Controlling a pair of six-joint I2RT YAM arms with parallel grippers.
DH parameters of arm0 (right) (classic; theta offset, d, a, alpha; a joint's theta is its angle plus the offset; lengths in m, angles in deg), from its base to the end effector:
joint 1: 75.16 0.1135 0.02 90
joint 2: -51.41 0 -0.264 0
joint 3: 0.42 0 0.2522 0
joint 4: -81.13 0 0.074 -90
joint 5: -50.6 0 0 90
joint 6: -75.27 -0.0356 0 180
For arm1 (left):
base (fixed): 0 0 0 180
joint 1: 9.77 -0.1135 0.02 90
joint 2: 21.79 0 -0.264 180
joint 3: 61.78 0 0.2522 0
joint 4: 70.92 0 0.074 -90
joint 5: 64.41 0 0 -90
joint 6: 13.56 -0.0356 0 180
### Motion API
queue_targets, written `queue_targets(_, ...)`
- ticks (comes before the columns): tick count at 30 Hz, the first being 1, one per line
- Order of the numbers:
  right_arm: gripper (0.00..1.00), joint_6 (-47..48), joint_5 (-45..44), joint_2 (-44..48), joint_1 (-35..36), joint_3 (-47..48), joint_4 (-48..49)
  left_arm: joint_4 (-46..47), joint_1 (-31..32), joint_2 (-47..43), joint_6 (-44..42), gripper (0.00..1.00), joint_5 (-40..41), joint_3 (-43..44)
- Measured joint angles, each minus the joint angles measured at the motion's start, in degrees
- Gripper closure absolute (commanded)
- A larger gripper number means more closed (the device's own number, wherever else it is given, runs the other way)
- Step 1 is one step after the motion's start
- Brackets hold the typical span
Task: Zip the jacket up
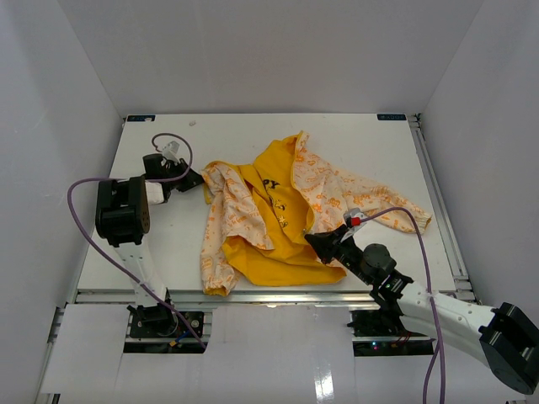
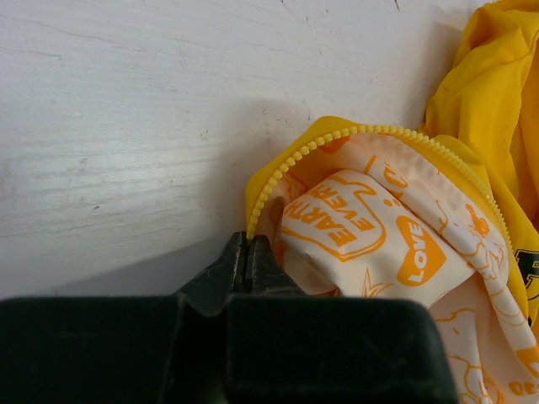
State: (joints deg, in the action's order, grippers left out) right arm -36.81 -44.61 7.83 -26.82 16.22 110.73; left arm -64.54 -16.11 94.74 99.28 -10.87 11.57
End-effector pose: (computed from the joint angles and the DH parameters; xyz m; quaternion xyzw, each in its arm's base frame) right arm 0.1107 0.1196 0.1863 -0.1247 0.6792 0.3910 0.6085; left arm 0.4039 0.0236 0.1156 -0.0784 0.8572 -0.3379 0.3807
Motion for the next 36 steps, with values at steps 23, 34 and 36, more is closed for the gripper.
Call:
queue_targets(23,0.92,-0.26,-0.19,7.19,0.00,0.00,-3.51,-4.78,13.75,-28.88,-37.74,1.00,28.85,-0.40)
queue_targets(34,0.92,-0.24,-0.53,6.29,0.00,0.00,-3.81,10.30,15.84,-32.47,-61.85,1.00,39.29,-11.01)
queue_targets(36,0.92,-0.24,-0.52,5.95,0.00,0.00,-3.84,13.12,15.84,-34.47,-63.26,1.00,37.93,-11.01)
